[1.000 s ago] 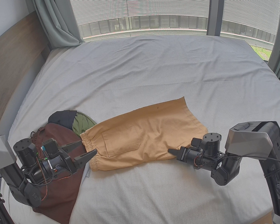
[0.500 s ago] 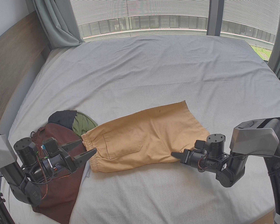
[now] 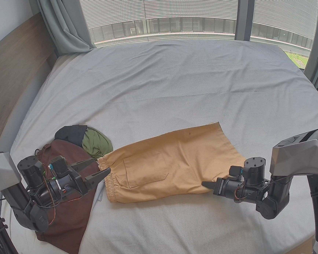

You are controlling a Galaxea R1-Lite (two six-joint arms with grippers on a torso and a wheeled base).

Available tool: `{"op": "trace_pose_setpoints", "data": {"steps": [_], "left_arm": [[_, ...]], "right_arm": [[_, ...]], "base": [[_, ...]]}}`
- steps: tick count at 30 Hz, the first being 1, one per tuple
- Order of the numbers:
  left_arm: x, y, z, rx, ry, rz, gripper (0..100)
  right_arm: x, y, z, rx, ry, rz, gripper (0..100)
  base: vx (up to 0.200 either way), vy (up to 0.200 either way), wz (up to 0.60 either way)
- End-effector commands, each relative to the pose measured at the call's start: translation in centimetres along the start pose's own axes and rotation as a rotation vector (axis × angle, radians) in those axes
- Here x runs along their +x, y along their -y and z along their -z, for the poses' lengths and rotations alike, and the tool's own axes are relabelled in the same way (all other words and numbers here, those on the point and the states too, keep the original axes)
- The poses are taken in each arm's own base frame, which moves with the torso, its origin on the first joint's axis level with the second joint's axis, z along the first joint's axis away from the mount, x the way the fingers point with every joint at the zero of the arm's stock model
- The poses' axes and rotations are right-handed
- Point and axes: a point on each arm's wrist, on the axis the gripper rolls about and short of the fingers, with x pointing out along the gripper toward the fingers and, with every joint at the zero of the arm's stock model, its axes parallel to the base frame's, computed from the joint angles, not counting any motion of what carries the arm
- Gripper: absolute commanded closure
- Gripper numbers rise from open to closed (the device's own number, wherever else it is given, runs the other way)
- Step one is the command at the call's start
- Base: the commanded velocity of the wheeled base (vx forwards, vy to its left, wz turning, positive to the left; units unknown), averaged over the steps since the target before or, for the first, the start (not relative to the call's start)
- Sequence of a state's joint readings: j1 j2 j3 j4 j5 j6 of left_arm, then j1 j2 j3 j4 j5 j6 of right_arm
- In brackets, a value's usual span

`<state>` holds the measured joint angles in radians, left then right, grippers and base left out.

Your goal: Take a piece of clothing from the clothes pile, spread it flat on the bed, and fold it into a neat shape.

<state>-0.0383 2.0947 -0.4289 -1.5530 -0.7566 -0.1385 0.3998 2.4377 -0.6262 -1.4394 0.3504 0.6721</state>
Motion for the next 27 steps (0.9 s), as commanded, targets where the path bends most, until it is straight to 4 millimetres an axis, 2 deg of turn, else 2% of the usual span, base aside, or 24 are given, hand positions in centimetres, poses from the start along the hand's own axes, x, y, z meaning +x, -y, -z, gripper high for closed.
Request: {"op": "trace_pose_setpoints", "data": {"steps": [1,12,18,27], "left_arm": [[-0.1,0.0,0.2,-0.004,-0.006,-0.001,0],[-0.2,0.7,0.5,-0.035,-0.022,0.010,0],[-0.1,0.7,0.5,-0.032,-0.023,0.012,0],[0.0,0.5,0.8,-0.030,-0.029,0.011,0]], "right_arm": [[-1.2,0.0,0.9,0.006,-0.023,0.017,100],[-2.9,0.2,2.3,0.026,-0.082,0.058,100],[-4.8,0.3,3.7,-0.014,-0.139,0.104,100],[-5.2,0.5,4.1,-0.029,-0.109,0.138,100]], "base": [[0.000,0.000,0.00],[0.000,0.000,0.00],[0.000,0.000,0.00],[0.000,0.000,0.00]]}}
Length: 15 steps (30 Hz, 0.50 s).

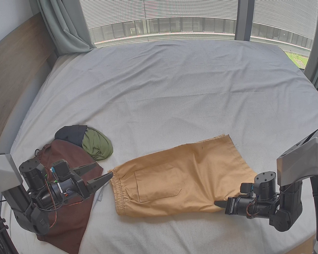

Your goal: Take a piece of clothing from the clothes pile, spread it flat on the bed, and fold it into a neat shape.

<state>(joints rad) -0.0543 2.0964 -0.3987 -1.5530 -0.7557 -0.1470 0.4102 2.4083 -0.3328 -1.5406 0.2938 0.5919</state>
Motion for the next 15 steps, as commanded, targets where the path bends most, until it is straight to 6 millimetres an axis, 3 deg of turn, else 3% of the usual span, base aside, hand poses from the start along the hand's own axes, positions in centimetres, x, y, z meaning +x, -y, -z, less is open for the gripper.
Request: {"op": "trace_pose_setpoints", "data": {"steps": [1,15], "left_arm": [[0.06,-0.17,0.13,0.005,-0.001,-0.002,0],[0.03,-0.30,0.16,0.031,-0.004,0.010,0]], "right_arm": [[-0.05,0.15,0.27,0.004,-0.009,0.012,100],[-0.01,-0.25,0.35,-0.012,-0.004,0.012,100]], "base": [[0.000,0.000,0.00],[0.000,0.000,0.00]]}}
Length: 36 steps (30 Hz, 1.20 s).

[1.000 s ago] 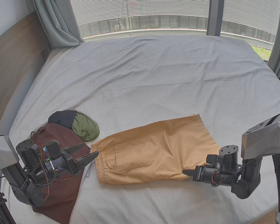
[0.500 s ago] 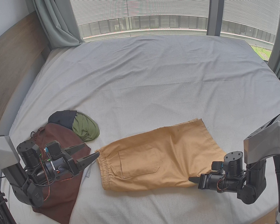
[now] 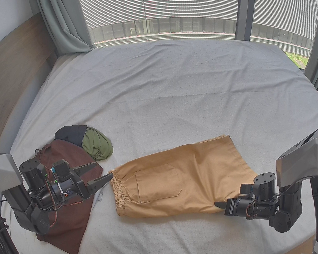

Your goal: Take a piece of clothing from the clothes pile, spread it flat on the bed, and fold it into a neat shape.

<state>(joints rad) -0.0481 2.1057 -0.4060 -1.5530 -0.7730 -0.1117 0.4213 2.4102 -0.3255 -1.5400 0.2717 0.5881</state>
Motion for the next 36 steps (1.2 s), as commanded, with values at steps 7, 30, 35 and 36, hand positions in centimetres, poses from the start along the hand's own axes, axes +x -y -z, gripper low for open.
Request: {"op": "trace_pose_setpoints", "data": {"steps": [7,30,35,36], "left_arm": [[0.0,-0.2,0.2,-0.003,-0.003,-0.004,0],[-0.1,-0.2,0.1,0.001,0.000,-0.007,0],[0.0,-0.1,0.1,0.000,-0.002,-0.005,0],[0.0,-0.1,0.1,0.000,-0.002,-0.005,0]], "right_arm": [[-0.6,-0.3,0.8,-0.042,-0.038,-0.004,0],[-5.3,-2.5,-1.6,-0.248,-0.041,-0.255,0],[-4.8,-1.4,-3.0,-0.201,0.020,-0.212,0],[-4.7,-0.8,-3.0,-0.189,0.018,-0.199,0]], "base": [[0.000,0.000,0.00],[0.000,0.000,0.00],[0.000,0.000,0.00],[0.000,0.000,0.00]]}}
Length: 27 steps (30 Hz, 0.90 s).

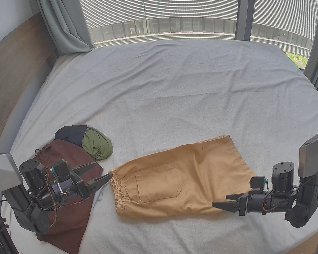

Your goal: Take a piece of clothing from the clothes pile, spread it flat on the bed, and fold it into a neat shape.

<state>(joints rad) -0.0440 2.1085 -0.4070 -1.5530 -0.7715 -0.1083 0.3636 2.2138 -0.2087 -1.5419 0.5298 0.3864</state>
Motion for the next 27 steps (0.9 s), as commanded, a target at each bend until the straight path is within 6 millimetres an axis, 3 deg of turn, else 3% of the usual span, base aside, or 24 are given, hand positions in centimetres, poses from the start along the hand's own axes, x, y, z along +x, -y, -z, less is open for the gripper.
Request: {"op": "trace_pose_setpoints", "data": {"steps": [1,10,27], "left_arm": [[0.0,0.0,0.1,0.000,-0.001,0.000,0],[0.1,0.1,0.1,-0.001,-0.002,0.003,0],[0.3,0.1,0.3,-0.013,-0.007,0.009,0]], "right_arm": [[0.0,1.5,-0.5,0.025,0.031,0.038,0],[0.8,4.3,0.1,0.068,0.023,0.096,0],[1.0,5.3,0.3,0.056,0.021,0.116,0]], "base": [[0.000,0.000,0.00],[0.000,0.000,0.00],[0.000,0.000,0.00]]}}
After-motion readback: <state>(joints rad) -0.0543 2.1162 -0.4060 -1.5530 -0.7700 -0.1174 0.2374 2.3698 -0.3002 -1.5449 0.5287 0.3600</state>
